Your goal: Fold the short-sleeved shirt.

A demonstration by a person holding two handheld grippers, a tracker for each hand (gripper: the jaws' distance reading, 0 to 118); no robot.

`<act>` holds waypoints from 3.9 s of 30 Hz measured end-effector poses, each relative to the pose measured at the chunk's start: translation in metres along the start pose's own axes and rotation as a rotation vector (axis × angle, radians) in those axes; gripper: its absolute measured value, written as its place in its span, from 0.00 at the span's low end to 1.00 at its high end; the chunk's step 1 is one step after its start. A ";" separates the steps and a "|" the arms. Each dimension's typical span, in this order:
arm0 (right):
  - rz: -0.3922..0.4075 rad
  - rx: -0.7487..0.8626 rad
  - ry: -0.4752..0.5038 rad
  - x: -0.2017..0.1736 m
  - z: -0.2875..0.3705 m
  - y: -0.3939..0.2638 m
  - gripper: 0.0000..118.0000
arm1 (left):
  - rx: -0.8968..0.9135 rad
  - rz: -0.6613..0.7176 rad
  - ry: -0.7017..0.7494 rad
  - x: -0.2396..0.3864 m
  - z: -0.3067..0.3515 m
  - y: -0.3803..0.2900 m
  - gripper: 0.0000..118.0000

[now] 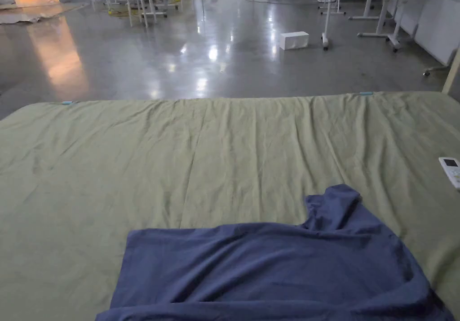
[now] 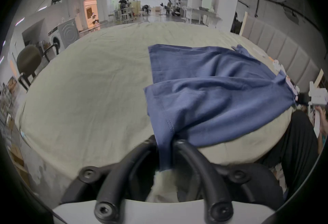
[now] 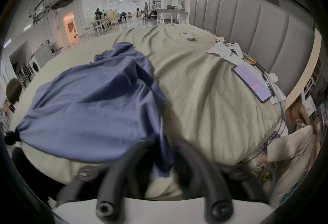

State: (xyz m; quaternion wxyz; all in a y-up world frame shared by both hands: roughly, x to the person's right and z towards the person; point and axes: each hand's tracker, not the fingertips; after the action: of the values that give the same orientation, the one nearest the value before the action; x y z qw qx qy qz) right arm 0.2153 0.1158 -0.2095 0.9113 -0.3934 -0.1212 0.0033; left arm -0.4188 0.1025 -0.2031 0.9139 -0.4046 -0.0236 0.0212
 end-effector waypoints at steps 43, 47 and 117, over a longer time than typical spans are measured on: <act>0.060 0.618 0.377 -0.058 0.224 0.031 0.00 | 0.653 -0.216 -0.008 0.128 0.254 0.058 0.01; 0.042 0.564 0.395 -0.056 0.203 0.024 0.00 | 0.599 -0.224 -0.003 0.122 0.224 0.078 0.01; 0.142 0.030 0.334 -0.030 -0.078 0.249 0.01 | -0.044 0.002 -0.112 0.023 -0.070 0.242 0.08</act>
State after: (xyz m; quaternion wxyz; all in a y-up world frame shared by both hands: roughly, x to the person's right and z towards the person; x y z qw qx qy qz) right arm 0.2259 0.2284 -0.4464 0.9220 -0.3825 0.0601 0.0038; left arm -0.3965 0.2147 -0.4286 0.9022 -0.4226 -0.0748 0.0441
